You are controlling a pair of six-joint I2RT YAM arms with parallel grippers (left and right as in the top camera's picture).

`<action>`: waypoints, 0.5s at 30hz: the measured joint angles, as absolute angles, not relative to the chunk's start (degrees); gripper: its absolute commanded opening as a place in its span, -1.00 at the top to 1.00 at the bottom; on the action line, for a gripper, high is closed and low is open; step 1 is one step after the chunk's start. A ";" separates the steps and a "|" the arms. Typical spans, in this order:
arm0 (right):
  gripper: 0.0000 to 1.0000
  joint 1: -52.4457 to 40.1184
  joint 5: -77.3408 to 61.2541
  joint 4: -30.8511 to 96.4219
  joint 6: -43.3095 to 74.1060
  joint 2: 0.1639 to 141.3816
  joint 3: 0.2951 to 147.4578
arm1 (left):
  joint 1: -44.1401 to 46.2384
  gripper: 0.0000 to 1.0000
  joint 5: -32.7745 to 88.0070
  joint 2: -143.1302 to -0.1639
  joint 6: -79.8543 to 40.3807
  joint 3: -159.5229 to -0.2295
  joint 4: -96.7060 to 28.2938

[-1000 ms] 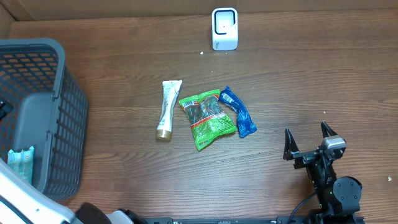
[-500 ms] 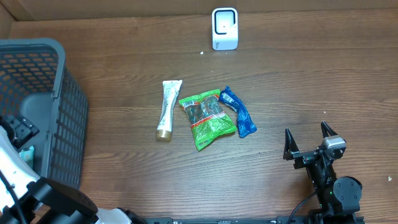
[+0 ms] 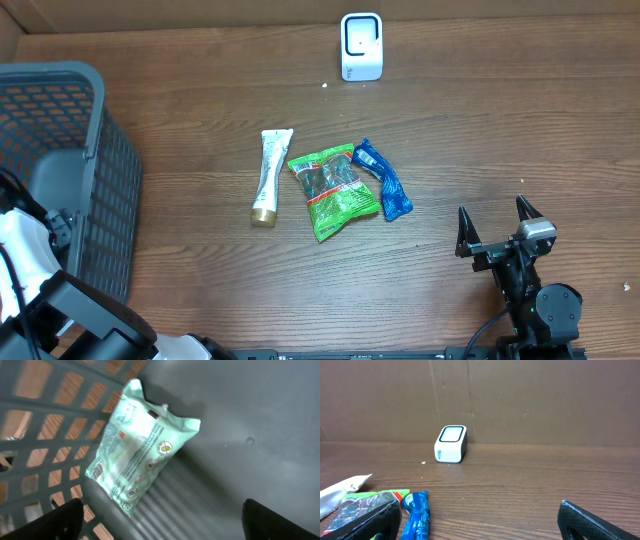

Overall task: Scan the item barcode
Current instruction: 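Move the left gripper into the basket and grasp the mint-green wipes pack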

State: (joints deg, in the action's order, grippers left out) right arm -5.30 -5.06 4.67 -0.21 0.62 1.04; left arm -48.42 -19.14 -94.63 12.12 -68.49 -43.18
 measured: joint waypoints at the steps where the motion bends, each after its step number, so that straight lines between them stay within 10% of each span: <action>1: -1.00 -5.30 -5.04 4.62 -0.21 0.62 1.04 | -48.42 -0.81 -19.14 -94.65 13.15 -67.61 -42.13; 15: -1.00 -5.30 -5.06 4.64 -0.21 0.62 1.04 | -48.86 -0.82 -19.29 -101.56 21.08 -64.12 -32.73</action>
State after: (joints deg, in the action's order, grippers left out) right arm -5.30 -5.06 4.64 -0.21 0.62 1.04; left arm -48.86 -19.29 -101.56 21.08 -64.12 -32.73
